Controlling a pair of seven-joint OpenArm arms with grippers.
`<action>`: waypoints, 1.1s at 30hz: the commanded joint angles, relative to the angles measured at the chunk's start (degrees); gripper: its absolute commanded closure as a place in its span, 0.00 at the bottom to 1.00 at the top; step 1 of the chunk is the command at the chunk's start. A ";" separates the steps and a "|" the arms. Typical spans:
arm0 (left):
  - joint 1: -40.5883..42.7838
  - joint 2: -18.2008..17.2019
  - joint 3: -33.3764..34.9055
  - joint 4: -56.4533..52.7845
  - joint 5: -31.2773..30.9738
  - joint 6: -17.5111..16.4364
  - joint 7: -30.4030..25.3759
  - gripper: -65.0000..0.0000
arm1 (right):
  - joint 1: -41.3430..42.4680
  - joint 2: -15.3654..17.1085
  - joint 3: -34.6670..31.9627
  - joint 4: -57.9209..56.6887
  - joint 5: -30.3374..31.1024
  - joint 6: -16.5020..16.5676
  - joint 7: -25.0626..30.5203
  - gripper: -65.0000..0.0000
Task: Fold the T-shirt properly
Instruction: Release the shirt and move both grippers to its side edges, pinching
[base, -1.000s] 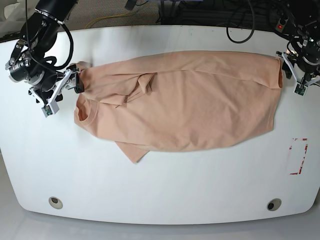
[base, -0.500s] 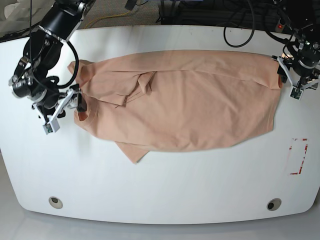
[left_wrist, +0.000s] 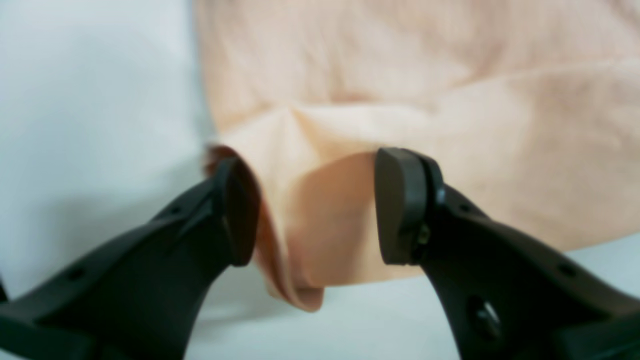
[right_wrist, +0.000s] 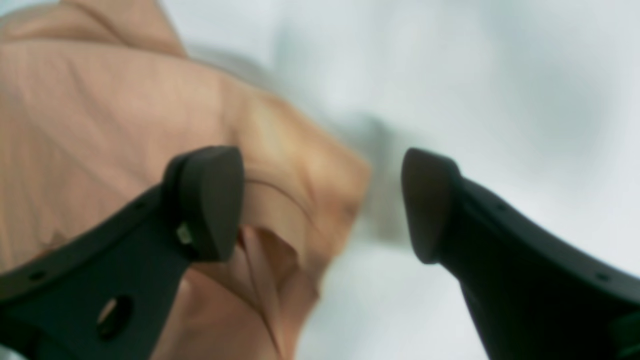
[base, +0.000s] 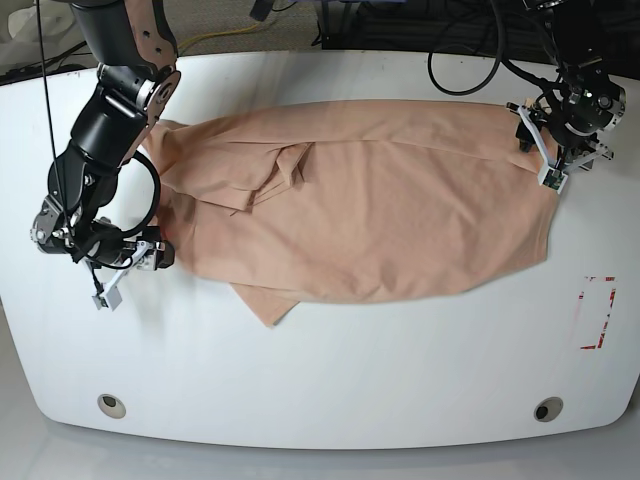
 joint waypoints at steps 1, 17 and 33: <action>-0.30 -1.05 -0.52 -0.89 -0.22 0.32 -0.66 0.49 | 2.48 0.55 -0.09 -2.71 1.06 0.32 3.98 0.27; -0.30 -5.18 -0.78 -5.46 -0.22 0.32 -0.75 0.49 | -1.30 -0.77 -7.12 -3.59 0.97 0.32 7.68 0.79; -7.07 -1.67 -10.63 5.35 -6.81 0.32 0.22 0.36 | -1.12 -0.16 -7.21 -3.32 1.24 0.32 7.68 1.00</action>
